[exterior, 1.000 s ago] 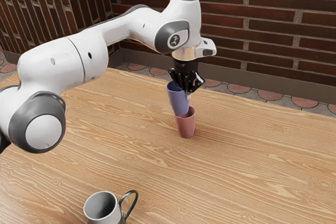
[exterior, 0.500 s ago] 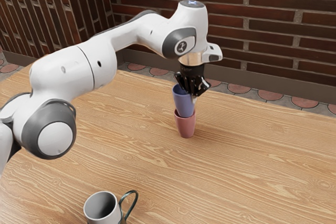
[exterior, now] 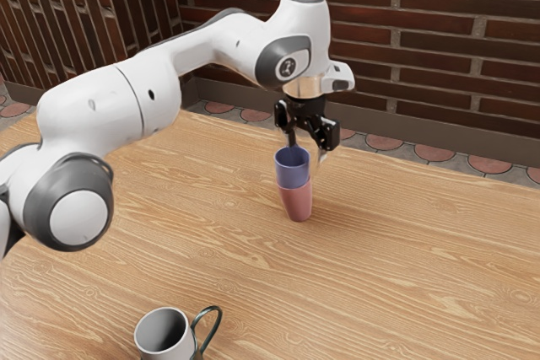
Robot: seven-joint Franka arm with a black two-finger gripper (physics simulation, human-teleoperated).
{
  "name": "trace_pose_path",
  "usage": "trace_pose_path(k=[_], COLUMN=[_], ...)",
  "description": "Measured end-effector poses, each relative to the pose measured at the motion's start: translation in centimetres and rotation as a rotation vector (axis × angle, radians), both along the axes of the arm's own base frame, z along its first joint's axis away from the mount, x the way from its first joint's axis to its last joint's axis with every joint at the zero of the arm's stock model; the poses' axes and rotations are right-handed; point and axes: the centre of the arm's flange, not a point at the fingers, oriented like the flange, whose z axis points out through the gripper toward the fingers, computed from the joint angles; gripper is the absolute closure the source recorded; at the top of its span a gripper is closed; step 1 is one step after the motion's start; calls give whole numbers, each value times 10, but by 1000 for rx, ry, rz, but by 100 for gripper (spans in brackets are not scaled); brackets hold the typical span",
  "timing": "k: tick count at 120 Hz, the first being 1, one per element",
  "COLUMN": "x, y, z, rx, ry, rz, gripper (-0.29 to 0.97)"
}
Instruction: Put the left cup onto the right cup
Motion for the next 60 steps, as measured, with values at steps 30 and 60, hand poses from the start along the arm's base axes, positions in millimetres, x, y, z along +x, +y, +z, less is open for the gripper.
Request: trace_pose_path(k=[30,60], x=[-94,-156], y=[51,113], z=[99,121], rx=[48,36], ry=[8,69], rz=[41,86], gripper=[4,1])
